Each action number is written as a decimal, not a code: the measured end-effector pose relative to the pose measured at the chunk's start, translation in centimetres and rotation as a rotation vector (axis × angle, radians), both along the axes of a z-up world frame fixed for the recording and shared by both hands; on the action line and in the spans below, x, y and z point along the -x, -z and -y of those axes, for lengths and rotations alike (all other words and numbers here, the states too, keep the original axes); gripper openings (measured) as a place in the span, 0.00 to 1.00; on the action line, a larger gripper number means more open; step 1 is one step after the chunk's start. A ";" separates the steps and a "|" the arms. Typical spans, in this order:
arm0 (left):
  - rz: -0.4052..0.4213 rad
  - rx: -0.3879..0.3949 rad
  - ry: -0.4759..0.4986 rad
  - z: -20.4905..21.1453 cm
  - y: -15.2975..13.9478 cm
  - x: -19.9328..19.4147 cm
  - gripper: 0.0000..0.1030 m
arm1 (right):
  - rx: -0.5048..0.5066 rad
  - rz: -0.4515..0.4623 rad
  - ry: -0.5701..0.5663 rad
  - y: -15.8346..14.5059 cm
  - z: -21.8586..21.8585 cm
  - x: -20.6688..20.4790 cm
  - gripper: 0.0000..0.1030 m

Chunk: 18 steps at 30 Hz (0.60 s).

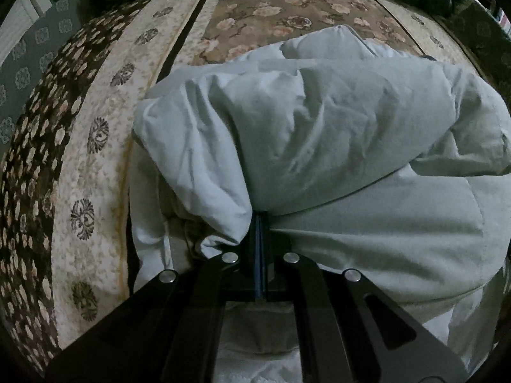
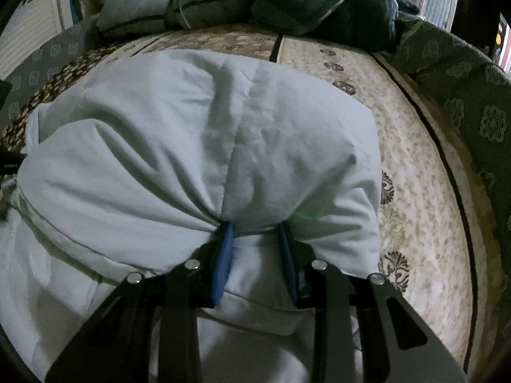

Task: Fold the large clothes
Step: 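Open both tools and lift them off the folded jacket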

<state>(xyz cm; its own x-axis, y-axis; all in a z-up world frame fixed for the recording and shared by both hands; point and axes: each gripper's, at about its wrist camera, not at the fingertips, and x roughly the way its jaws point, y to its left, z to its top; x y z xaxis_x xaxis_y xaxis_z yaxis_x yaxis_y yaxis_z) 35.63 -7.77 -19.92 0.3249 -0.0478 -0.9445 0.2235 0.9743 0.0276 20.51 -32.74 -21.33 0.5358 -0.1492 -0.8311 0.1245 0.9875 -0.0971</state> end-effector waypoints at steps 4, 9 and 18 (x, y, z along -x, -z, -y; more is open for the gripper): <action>0.014 -0.025 0.014 -0.1 -1.6 0.8 0.01 | -0.069 0.011 0.029 -1.9 0.8 0.7 0.30; 0.065 0.010 0.021 -0.4 -4.1 3.9 0.15 | -0.102 0.102 0.045 -5.4 1.1 4.5 0.36; 0.176 0.009 0.049 -1.2 -8.0 13.3 0.67 | -0.104 0.175 0.046 -8.0 -0.8 11.8 0.60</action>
<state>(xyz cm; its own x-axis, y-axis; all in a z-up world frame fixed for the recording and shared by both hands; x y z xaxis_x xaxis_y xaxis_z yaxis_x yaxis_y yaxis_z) 22.37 -6.60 -11.88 0.4827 -0.0760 -0.8725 0.2630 0.9628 0.0616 8.68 -31.95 -13.29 0.6676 -0.0954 -0.7384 0.1756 0.9839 0.0317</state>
